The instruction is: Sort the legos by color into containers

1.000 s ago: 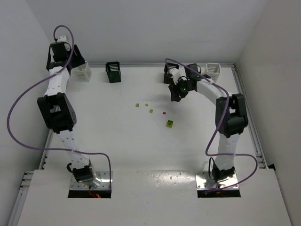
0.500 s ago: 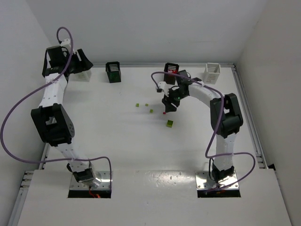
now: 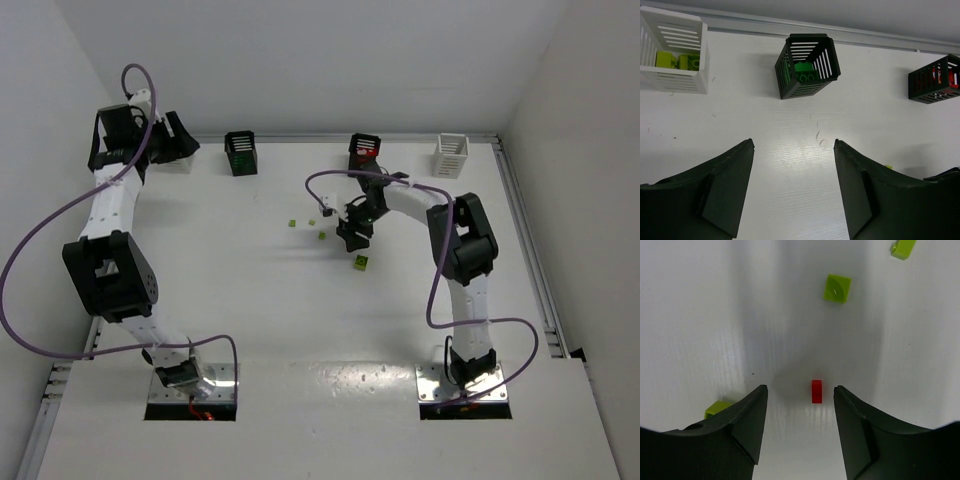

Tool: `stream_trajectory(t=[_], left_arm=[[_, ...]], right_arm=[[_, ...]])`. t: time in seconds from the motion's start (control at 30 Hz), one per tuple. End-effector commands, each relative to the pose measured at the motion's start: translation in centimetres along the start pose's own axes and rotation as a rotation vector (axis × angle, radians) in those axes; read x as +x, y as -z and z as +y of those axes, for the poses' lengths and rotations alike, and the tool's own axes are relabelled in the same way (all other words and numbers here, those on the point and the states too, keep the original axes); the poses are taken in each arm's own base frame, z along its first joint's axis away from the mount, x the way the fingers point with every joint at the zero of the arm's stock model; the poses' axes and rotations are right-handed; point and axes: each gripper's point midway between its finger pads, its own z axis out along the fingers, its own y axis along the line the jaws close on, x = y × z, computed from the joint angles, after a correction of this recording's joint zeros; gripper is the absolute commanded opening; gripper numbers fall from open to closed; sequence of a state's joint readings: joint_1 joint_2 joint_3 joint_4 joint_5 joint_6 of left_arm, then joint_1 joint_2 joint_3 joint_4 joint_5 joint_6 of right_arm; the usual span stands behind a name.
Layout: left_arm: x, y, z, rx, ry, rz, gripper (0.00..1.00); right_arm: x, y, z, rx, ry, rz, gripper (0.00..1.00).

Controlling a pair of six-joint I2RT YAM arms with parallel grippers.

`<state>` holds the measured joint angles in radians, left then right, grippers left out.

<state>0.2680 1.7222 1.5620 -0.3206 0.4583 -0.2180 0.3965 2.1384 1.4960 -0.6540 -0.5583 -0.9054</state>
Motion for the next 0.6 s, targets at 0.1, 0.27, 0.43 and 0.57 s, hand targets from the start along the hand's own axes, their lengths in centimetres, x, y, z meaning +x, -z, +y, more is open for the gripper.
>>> stream_trajectory(t=[0.1, 0.27, 0.43, 0.57], left_arm=[[-1.0, 1.3, -1.2, 0.018, -0.029, -0.036, 0.71], [-0.9, 1.3, -1.0, 0.008, -0.025, -0.029, 0.71], [-1.2, 1.4, -1.1, 0.009, -0.029, -0.037, 0.71], [-1.2, 1.4, -1.1, 0.009, -0.029, -0.037, 0.71]], right_arm=[[-0.8, -0.4, -1.8, 0.025, 0.058, -0.01, 0.54], [0.0, -0.8, -1.8, 0.02, 0.047, 0.016, 0.46], [0.0, -0.8, -2.1, 0.019, 0.057, 0.027, 0.3], [0.7, -1.0, -1.7, 0.001, 0.052, 0.047, 0.15]])
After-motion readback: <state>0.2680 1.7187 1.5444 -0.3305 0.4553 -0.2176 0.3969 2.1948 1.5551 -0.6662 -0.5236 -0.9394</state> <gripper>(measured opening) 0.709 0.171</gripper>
